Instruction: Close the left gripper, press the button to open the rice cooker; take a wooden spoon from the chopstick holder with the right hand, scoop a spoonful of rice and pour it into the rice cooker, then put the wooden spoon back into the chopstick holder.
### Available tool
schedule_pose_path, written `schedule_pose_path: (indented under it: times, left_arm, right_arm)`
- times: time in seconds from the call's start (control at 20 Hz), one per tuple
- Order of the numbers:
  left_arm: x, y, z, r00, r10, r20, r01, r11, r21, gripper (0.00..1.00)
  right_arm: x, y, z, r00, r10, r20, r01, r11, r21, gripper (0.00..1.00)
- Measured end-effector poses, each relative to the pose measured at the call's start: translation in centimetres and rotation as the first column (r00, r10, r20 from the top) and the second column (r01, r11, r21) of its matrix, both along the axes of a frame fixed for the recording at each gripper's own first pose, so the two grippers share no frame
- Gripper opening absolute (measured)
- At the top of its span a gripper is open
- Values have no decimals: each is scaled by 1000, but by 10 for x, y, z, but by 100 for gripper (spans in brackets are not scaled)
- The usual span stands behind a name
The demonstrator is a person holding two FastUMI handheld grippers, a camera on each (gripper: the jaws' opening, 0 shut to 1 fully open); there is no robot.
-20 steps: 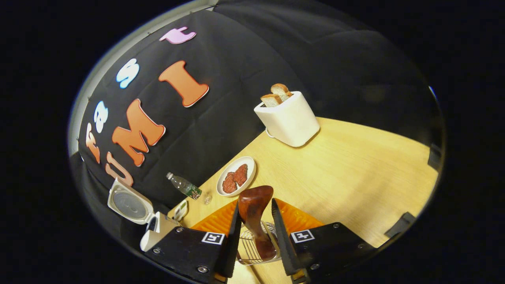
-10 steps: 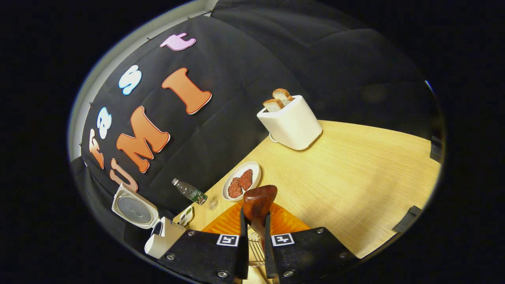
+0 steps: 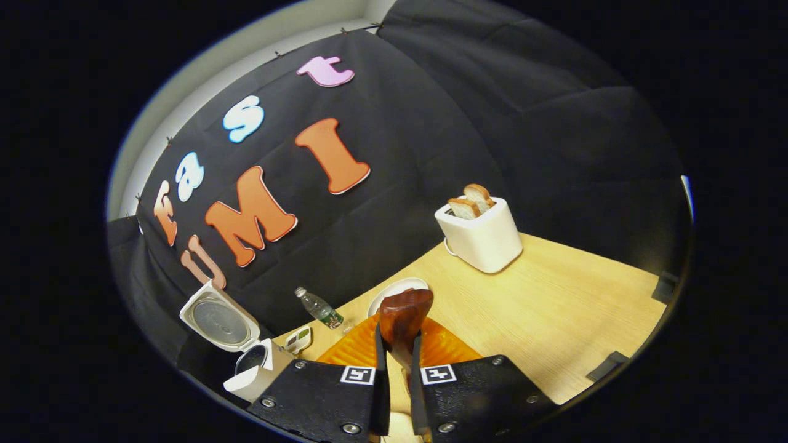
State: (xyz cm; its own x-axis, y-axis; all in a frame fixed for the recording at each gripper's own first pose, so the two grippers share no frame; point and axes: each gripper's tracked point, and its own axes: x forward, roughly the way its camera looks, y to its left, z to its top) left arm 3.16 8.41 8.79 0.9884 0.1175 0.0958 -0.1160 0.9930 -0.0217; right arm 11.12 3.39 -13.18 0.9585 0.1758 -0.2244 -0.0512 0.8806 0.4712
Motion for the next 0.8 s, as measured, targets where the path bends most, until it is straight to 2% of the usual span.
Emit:
schedule_pose_path:
  times: [0.1, 0.15, 0.4, 0.55, 0.8]
  left_arm:
    - [-1, 3, 4, 1000, 0, 9, 0, 1000, 0, 92]
    - [-1, 5, 5, 1000, 1, 13, -1, 1000, 1, 100]
    - [-3, 11, 4, 1000, 6, 13, -6, 1000, 17, 100]
    - [-4, 12, 3, 1000, 3, 8, -3, 1000, 18, 100]
    - [-5, 10, 1, 1000, -3, 6, 3, 999, 39, 99]
  right_arm:
    - [-13, 17, 20, 998, 43, 39, -43, 999, -16, 13]
    - [-20, 26, 28, 996, 66, 55, -65, 998, -22, 13]
    - [-54, 73, 47, 978, 174, 112, -169, 984, -58, 13]
    - [-66, 96, 32, 970, 219, 106, -209, 973, -100, 13]
    - [-77, 120, -10, 970, 229, 76, -202, 942, -269, 13]
